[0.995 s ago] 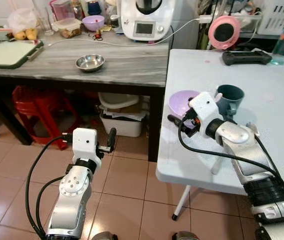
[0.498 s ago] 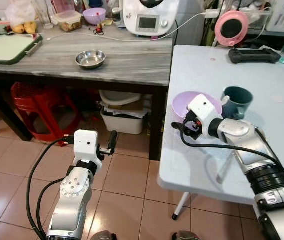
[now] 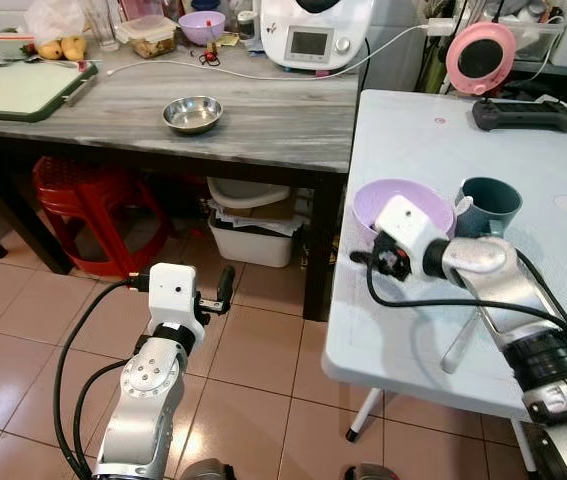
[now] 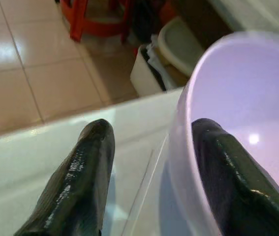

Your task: Setting the table

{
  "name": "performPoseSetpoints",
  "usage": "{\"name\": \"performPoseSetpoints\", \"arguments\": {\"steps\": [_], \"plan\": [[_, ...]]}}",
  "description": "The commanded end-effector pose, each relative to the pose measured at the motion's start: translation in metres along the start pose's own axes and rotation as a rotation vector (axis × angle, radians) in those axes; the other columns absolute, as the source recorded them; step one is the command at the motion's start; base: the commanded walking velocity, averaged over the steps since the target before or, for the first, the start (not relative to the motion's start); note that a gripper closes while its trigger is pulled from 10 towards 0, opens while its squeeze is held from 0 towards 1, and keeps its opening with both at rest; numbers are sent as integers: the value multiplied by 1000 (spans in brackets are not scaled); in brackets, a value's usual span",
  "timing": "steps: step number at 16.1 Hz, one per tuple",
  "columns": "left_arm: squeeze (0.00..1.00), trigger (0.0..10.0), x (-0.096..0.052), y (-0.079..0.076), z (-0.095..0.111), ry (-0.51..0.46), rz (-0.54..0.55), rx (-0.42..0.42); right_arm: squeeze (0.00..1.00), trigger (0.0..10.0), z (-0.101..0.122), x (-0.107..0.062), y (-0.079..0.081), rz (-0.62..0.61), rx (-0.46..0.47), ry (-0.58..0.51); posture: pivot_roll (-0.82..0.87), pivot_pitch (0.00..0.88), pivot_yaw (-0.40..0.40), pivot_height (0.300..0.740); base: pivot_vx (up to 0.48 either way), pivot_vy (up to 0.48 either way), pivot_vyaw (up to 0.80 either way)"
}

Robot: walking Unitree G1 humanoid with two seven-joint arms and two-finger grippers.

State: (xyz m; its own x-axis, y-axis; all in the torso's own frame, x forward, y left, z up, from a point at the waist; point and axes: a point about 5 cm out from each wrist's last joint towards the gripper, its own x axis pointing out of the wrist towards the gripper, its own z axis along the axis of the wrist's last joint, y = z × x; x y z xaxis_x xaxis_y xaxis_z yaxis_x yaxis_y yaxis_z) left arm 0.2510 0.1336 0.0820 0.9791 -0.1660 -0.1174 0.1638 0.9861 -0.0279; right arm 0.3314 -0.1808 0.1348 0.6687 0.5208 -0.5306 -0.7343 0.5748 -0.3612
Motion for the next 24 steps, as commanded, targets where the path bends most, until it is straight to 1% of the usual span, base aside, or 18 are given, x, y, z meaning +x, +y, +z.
{"name": "performPoseSetpoints", "arguments": {"steps": [1, 3, 5, 8, 12, 14, 16, 17, 18, 19, 21, 22, 23, 24], "plan": [[0, 10000, -1, 1, 2, -2, -5, -3, 0, 0, 4, -2, 0, 11, -20, 6, -35, 23, 46, 740, 0, 0, 0], [0, 10000, -1, 0, 2, -2, -12, -7, 0, 0, -2, -4, -3, 3, -21, 52, -36, 22, 43, 740, 0, 0, 0], [0, 10000, -1, 0, 2, -1, -14, -8, 0, 0, -6, -5, -3, 3, -15, 64, -34, 21, 41, 740, 0, 0, 0], [0, 10000, -1, 0, 2, -2, -16, -9, 0, 0, -7, -8, -5, -8, -13, 67, -35, 19, 43, 740, 0, 0, 0], [0, 10000, -1, 0, 2, -1, -23, -12, 0, 0, -3, -11, -4, -20, -36, 63, -36, 14, 43, 740, 0, 0, 0], [0, 10000, -1, -4, 3, -7, -36, -26, 0, 0, 4, -10, -1, -32, -40, 31, -35, 12, 41, 740, 0, 0, 0], [0, 10000, -1, -3, 2, -5, -24, -29, 0, 0, 7, -12, 3, -69, -32, -15, -29, 12, 35, 740, 0, 0, 0], [0, 10000, -1, -2, 3, -8, -15, -16, 0, 0, 6, -13, 5, -95, -29, -33, -29, 14, 33, 740, 0, 0, 0], [0, 10000, -2, 1, 2, -5, 1, 16, 0, 0, 5, -14, 10, -119, -30, -56, -29, 17, 32, 740, 0, 0, 0], [0, 10000, -2, 2, 2, -4, 4, 21, 0, 0, 4, -15, 13, -140, -12, -68, -31, 20, 33, 740, 0, 412, 0], [0, 10000, -3, 3, 1, -2, 6, 27, 0, 0, 7, -16, 17, -188, -23, -111, -34, 20, 35, 740, 0, 480, 0], [0, 10000, -2, 4, 1, -3, 9, 36, 0, 0, 12, -17, 20, -223, -37, -159, -37, 18, 36, 740, 0, 480, 0], [0, 10000, -2, 3, 3, -19, 0, 63, 0, 1059, 18, -17, 22, -259, -43, -213, -38, 18, 36, 740, 0, 480, 0], [0, 10000, 0, -4, 9, -65, -44, 118, 0, 10000, 22, -18, 23, -323, -5, -256, -39, 14, 36, 740, 0, 480, 0]]}}
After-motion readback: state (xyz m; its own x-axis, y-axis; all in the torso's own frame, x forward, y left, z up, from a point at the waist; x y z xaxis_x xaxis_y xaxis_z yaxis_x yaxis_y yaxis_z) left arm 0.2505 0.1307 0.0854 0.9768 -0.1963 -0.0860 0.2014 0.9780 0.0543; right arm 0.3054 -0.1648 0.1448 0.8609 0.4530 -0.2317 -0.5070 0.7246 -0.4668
